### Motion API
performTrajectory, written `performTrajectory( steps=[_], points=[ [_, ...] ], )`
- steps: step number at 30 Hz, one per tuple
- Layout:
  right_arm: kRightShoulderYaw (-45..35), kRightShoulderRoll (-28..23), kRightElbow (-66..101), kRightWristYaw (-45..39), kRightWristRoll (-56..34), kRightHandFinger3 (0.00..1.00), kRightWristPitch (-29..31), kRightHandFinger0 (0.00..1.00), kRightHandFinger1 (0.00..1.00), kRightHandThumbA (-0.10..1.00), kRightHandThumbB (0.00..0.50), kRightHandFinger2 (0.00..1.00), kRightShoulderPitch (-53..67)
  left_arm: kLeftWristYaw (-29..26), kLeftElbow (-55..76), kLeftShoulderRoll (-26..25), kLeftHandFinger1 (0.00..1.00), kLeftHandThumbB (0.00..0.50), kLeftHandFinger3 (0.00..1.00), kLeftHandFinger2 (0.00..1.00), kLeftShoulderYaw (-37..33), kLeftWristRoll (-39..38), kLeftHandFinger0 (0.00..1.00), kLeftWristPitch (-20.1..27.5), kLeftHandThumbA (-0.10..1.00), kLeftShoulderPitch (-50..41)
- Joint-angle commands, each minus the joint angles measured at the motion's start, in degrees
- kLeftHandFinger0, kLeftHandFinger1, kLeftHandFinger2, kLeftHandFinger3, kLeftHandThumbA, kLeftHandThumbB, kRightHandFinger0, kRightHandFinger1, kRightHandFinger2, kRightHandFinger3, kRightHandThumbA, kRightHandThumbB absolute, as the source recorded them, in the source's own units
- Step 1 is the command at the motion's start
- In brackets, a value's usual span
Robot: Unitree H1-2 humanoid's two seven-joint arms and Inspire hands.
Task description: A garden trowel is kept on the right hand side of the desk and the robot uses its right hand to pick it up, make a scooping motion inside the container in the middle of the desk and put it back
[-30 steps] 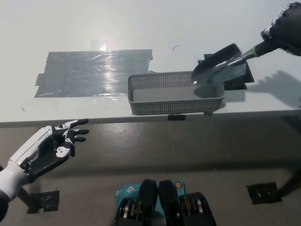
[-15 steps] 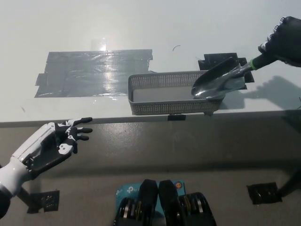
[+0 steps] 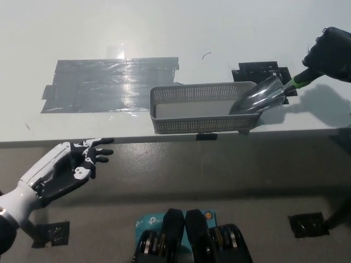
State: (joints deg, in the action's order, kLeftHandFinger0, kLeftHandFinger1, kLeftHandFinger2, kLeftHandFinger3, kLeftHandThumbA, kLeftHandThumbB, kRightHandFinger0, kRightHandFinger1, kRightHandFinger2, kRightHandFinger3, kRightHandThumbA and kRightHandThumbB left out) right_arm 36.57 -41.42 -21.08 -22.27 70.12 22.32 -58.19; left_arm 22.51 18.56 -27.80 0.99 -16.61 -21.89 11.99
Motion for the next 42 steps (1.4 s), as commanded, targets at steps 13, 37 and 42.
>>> performTrajectory(
  steps=[13,37,42],
  points=[
    [-1.4,9.2,5.4,-5.4,2.2,0.11,-3.2,0.0,0.05,0.12,0.0,0.45,-6.3,1.2,0.3,-0.3,0.83,0.259,1.0,0.87,-0.8,-0.2,0.84,1.1,1.0,2.8],
    [-14.6,23.6,-1.3,-10.4,-9.0,0.09,-23.8,0.0,0.12,-0.1,0.0,0.47,10.3,2.3,-2.2,0.9,0.83,0.312,1.0,0.87,-1.3,0.2,0.82,2.7,1.0,1.4],
    [-24.6,27.1,-1.0,-7.2,-19.7,0.11,-25.7,0.0,0.23,-0.1,0.113,0.56,13.3,2.2,-1.9,1.1,0.81,0.314,1.0,0.85,-1.2,0.1,0.81,2.4,1.0,0.6]
  ],
)
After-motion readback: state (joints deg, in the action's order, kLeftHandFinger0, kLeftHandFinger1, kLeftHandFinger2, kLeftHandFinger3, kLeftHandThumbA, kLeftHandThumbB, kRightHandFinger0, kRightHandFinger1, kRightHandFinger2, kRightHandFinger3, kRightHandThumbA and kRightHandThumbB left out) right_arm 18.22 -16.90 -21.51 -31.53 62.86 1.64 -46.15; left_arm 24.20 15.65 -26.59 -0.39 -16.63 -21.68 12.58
